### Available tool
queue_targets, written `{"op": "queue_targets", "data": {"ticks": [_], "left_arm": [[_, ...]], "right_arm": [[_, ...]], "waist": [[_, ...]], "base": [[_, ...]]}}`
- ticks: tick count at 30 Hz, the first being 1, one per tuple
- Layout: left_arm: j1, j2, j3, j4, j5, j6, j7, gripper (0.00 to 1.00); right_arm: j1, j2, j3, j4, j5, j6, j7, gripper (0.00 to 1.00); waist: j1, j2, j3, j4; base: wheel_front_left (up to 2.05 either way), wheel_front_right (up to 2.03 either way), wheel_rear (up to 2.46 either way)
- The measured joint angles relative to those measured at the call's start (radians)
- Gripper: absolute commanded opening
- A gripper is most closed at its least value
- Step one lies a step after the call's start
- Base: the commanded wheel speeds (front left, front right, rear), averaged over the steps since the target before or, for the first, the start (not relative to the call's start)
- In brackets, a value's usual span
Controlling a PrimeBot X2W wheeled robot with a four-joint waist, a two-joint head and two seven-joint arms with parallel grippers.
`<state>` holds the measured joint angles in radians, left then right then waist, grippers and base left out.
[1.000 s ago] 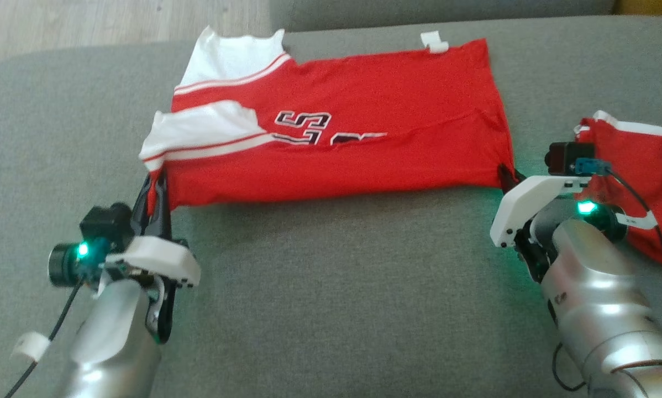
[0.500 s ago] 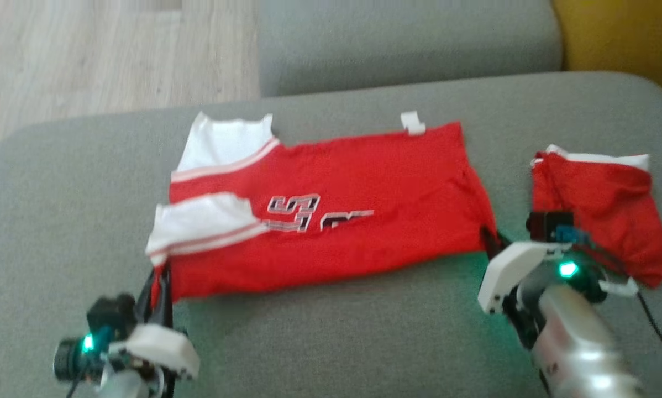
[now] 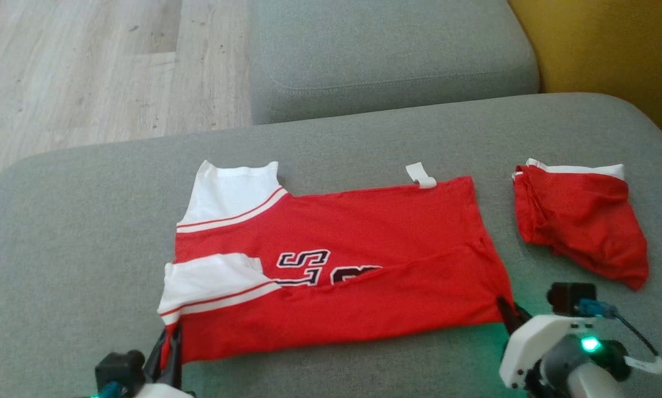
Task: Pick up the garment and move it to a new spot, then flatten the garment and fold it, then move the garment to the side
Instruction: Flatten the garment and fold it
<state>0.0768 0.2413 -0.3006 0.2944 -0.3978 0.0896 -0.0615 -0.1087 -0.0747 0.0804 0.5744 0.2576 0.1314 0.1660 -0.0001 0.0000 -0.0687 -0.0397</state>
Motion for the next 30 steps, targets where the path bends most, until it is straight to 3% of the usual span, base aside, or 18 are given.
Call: {"op": "queue_targets", "data": {"ticks": [1,2,3,4,15,22,27,30], "left_arm": [[0.001,0.0,-0.002,-0.007,0.0,0.004,0.008,0.0],[0.001,0.0,-0.007,-0.008,0.0,0.004,0.018,0.25],[0.001,0.0,-0.015,-0.008,0.0,0.007,0.025,0.47],[0.001,0.0,-0.019,-0.008,0.0,0.007,0.026,1.0],[-0.119,0.002,0.015,-0.038,0.0,0.023,-0.067,1.0],[-0.323,0.049,0.01,-0.035,0.008,-0.052,-0.032,1.0],[-0.578,0.096,-0.017,0.095,-0.003,-0.161,0.103,1.0],[-0.708,0.125,-0.055,0.204,-0.015,-0.199,0.193,1.0]], "right_arm": [[0.019,0.001,-0.016,-0.031,-0.012,0.0,0.012,0.25],[0.034,0.002,-0.033,-0.062,-0.02,0.0,0.021,1.0],[0.046,0.003,-0.043,-0.092,-0.023,0.0,0.034,1.0],[0.055,0.005,-0.053,-0.122,-0.027,0.0,0.042,1.0],[0.043,0.027,-0.1,-0.374,-0.056,0.0,0.013,1.0],[-0.086,0.027,-0.098,-0.404,-0.067,0.0,-0.004,1.0],[-0.238,0.026,-0.088,-0.384,-0.086,0.0,-0.01,1.0],[-0.319,0.026,-0.074,-0.349,-0.092,0.0,-0.018,1.0]], "waist": [[0.0,0.0,0.001,0.0],[0.0,0.0,0.004,0.0],[0.0001,0.0,0.006,0.0],[0.0001,0.0,0.009,0.0],[0.0001,0.0,0.058,-0.017],[0.0003,0.0,0.122,-0.034],[0.0005,0.0,0.201,-0.053],[0.0005,0.0,0.249,-0.07]], "base": [[0.0,0.0,0.0],[0.0,0.0,0.0],[0.0,0.0,0.0],[0.0,0.0,0.0],[0.0,0.0,0.0],[0.0,0.0,0.0],[0.0,0.0,0.0],[0.0,0.0,0.0]]}}
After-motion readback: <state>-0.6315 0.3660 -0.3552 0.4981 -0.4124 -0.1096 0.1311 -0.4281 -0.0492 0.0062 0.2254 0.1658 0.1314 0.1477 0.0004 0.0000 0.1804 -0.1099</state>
